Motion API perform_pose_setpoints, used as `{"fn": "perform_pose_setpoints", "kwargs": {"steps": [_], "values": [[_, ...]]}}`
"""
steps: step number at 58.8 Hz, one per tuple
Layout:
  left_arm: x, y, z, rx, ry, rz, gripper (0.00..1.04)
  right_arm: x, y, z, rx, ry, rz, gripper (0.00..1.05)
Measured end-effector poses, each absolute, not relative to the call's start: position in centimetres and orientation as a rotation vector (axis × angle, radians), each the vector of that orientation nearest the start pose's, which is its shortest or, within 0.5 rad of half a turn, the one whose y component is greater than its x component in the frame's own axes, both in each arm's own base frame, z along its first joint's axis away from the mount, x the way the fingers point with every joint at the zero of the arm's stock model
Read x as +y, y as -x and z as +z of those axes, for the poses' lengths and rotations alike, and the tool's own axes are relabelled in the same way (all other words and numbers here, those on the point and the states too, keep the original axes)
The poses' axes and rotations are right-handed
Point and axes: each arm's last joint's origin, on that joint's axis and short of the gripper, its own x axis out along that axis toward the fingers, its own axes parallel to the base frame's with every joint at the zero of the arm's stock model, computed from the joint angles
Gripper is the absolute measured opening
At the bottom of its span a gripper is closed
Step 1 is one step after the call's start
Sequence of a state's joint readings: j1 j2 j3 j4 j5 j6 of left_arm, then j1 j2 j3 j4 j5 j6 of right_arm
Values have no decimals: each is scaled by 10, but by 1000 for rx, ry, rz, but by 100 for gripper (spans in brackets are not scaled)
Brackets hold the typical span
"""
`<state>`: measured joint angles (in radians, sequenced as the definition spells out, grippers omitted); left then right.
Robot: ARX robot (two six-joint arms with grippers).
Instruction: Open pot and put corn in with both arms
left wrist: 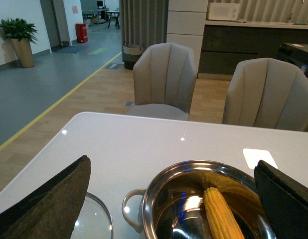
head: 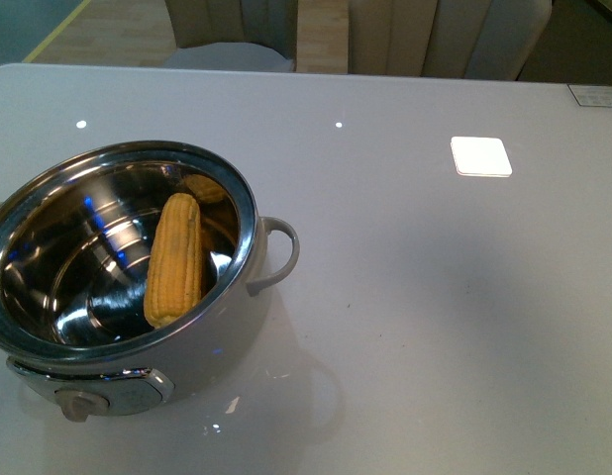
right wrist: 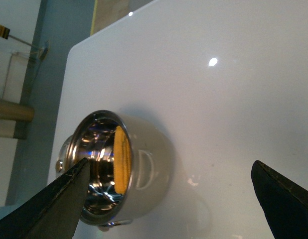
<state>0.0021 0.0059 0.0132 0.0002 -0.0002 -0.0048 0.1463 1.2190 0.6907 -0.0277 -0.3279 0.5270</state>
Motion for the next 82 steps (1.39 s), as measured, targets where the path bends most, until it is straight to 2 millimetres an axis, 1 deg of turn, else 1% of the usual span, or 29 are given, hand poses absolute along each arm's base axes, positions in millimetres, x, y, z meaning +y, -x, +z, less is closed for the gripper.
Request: {"fn": "perform_pose_setpoints", "kwargs": {"steps": [9, 14, 18, 23, 24, 25, 27, 29, 32, 34, 40, 45, 46, 54, 64, 82], "values": [[0, -97, 168, -7, 5, 2, 98, 20, -215, 227, 626, -525, 280, 96], [0, -97, 168, -7, 5, 2, 98, 10, -203, 226, 594, -508, 269, 96], [0, -97, 168, -7, 5, 2, 98, 3, -196, 227, 568, -487, 254, 96], [0, -97, 168, -7, 5, 2, 98, 2, -195, 227, 538, -454, 239, 95], [0, -97, 168, -7, 5, 2, 98, 3, -195, 225, 480, -407, 226, 92], [0, -97, 168, -7, 5, 2, 98, 2, -195, 221, 370, -317, 147, 87], [0, -97, 168, -7, 5, 2, 98, 2, -192, 216, 271, -240, 98, 82], [0, -97, 168, -7, 5, 3, 98, 1, -188, 212, 189, -169, 52, 77], [0, -97, 168, -7, 5, 3, 98, 0, -183, 208, 104, -115, 10, 70], [0, -97, 168, -7, 5, 3, 98, -1, -178, 208, 44, -85, -5, 63], [0, -97, 168, -7, 5, 2, 98, -1, -170, 206, 0, -42, -2, 47], [0, -97, 168, -7, 5, 2, 98, -1, -161, 195, 11, -24, -4, 28], [0, -97, 168, -7, 5, 2, 98, -1, -160, 195, 12, -23, -5, 26], [0, -97, 168, -7, 5, 2, 98, -1, -150, 189, 6, -7, -3, 2], [0, -97, 168, -7, 5, 2, 98, -1, -141, 181, 11, -6, -4, 2], [0, -97, 168, -7, 5, 2, 98, 0, -128, 174, 9, -6, -3, 2]]}}
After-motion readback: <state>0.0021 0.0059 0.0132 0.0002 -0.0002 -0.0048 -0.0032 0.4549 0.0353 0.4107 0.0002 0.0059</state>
